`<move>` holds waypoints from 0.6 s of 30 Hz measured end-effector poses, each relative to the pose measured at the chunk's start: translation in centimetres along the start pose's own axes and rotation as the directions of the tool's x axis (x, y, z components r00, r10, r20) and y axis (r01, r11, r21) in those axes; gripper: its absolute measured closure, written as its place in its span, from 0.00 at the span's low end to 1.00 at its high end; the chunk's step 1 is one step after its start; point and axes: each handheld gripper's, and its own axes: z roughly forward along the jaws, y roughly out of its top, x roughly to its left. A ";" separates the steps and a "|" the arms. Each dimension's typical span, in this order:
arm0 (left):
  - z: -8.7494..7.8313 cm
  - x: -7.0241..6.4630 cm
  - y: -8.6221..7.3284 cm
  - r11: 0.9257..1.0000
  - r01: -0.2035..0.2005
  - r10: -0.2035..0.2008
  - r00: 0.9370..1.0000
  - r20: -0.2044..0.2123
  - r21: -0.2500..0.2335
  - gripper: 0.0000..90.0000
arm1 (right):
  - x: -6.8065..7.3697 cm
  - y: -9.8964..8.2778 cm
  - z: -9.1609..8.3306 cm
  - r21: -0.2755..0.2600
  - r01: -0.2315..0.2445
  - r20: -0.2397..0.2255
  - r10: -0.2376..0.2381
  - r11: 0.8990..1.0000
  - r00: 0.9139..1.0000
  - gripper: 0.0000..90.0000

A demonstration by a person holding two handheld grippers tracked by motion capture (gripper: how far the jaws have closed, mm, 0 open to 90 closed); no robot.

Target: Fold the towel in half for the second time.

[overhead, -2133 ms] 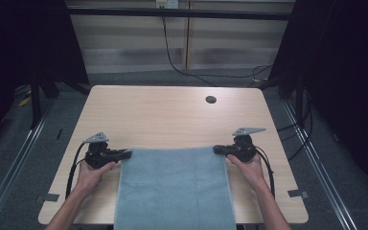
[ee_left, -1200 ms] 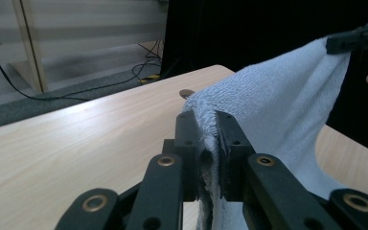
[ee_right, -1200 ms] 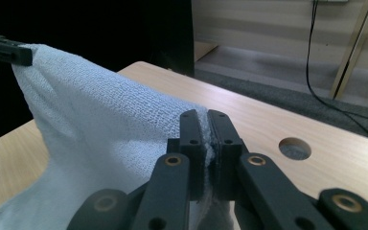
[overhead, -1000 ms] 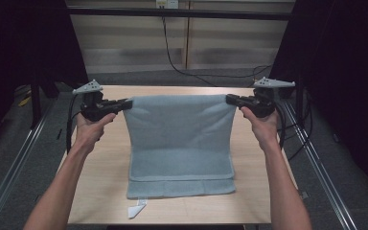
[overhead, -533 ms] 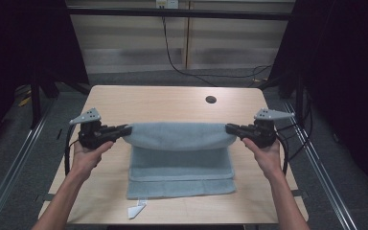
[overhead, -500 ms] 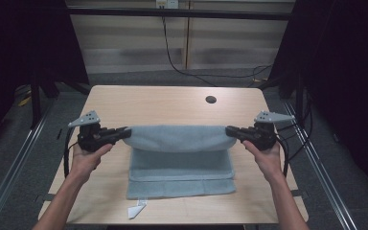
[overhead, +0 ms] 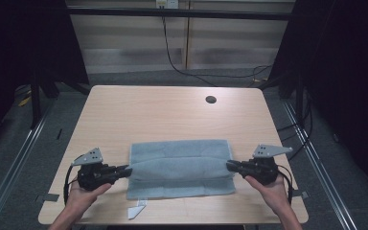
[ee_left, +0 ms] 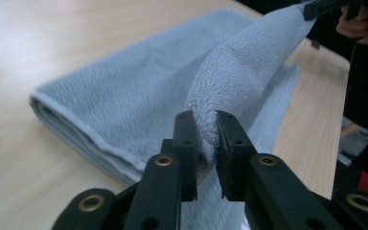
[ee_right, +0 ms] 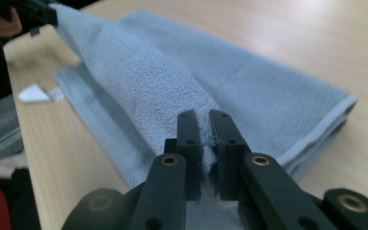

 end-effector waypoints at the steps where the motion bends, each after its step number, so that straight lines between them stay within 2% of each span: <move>1: 0.1 -0.1 -0.3 1.000 0.002 -0.002 1.000 0.000 0.016 0.87 | 0.0 0.0 0.0 0.000 0.000 0.000 0.000 1.000 1.000 0.93; 2: 0.1 -0.3 -0.6 1.000 0.001 -0.001 1.000 0.008 0.026 0.87 | 0.3 -1.1 0.2 0.019 -0.018 -0.018 0.019 1.000 1.000 0.90; 3: 0.2 -0.4 -1.0 1.000 0.007 -0.007 1.000 0.008 0.030 0.87 | 0.3 -1.1 0.2 0.019 -0.018 -0.018 0.019 1.000 1.000 0.90; 5: 0.1 -0.5 -1.6 0.999 0.010 -0.010 1.000 0.011 0.053 0.84 | 0.6 -2.3 0.4 0.050 -0.030 -0.019 0.031 0.998 0.999 0.86; 6: 0.1 -0.6 -1.9 0.998 0.015 -0.016 1.000 0.013 0.054 0.78 | 0.7 -3.3 0.6 0.074 -0.045 -0.025 0.047 0.996 0.999 0.82; 8: -0.4 -0.9 -2.4 0.999 0.008 -0.011 0.999 0.044 0.050 0.70 | 0.8 -3.8 0.5 0.071 -0.065 -0.031 0.068 0.995 0.997 0.78; 11: -0.5 -1.1 -2.3 0.999 0.011 -0.013 0.999 0.052 0.036 0.61 | 1.0 -3.6 0.0 0.040 -0.073 -0.034 0.075 0.996 0.997 0.75; 14: -0.3 -0.7 -1.8 0.999 0.018 -0.019 1.000 0.024 0.033 0.55 | 0.8 -2.9 -0.1 0.016 -0.078 -0.013 0.078 0.997 0.997 0.71; 16: -0.1 -0.3 -1.2 0.999 0.021 -0.021 1.000 -0.010 0.028 0.53 | 0.7 -2.7 -0.1 0.005 -0.083 -0.001 0.083 0.997 0.997 0.69; 18: 0.1 0.6 -0.4 0.999 0.034 -0.034 0.998 -0.046 0.010 0.46 | 0.4 -2.2 0.0 -0.019 -0.087 0.027 0.088 0.996 0.996 0.65</move>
